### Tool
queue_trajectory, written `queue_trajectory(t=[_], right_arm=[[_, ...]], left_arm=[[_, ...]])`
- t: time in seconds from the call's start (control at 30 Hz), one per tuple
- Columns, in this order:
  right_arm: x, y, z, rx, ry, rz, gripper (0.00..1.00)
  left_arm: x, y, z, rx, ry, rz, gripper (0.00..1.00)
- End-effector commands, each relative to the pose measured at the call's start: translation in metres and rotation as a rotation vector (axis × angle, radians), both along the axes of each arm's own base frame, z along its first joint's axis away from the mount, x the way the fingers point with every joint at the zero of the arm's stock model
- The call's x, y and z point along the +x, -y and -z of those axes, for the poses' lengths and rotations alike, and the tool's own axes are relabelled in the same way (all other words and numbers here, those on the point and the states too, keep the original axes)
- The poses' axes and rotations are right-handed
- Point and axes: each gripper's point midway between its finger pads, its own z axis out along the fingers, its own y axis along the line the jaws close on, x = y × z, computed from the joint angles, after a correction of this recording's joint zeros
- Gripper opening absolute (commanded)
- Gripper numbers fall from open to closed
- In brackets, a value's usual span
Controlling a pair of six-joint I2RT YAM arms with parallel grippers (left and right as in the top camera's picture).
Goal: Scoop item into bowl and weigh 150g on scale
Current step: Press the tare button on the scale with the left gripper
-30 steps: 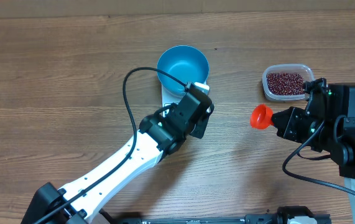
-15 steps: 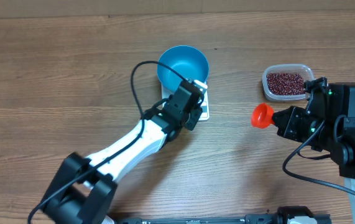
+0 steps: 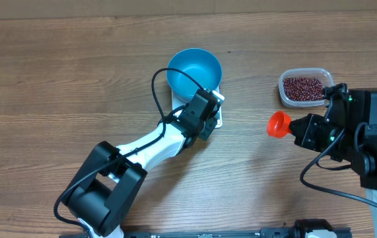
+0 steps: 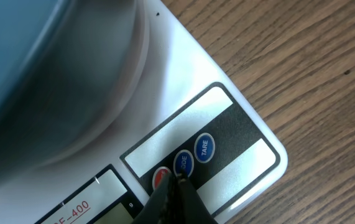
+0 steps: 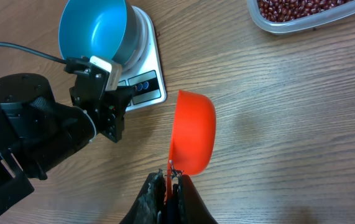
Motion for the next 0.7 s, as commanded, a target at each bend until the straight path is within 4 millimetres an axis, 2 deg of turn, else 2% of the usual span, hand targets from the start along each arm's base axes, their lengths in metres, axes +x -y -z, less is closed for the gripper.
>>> queue_trajectory(t=[0.0,0.3,0.67], right_arm=[[0.002,0.002,-0.008,-0.007,0.029,0.004,0.04],[0.002,0.002,-0.008,-0.007,0.029,0.004,0.04],[0.002,0.002,-0.008,-0.008,0.029,0.004,0.04]], left_arm=[[-0.001,-0.001,0.004,0.021,0.004,0.018,0.04],[0.001,-0.010,0.008,0.072,0.012,0.002,0.04],[0.000,-0.012,0.019,0.090,-0.003,-0.001,0.04]])
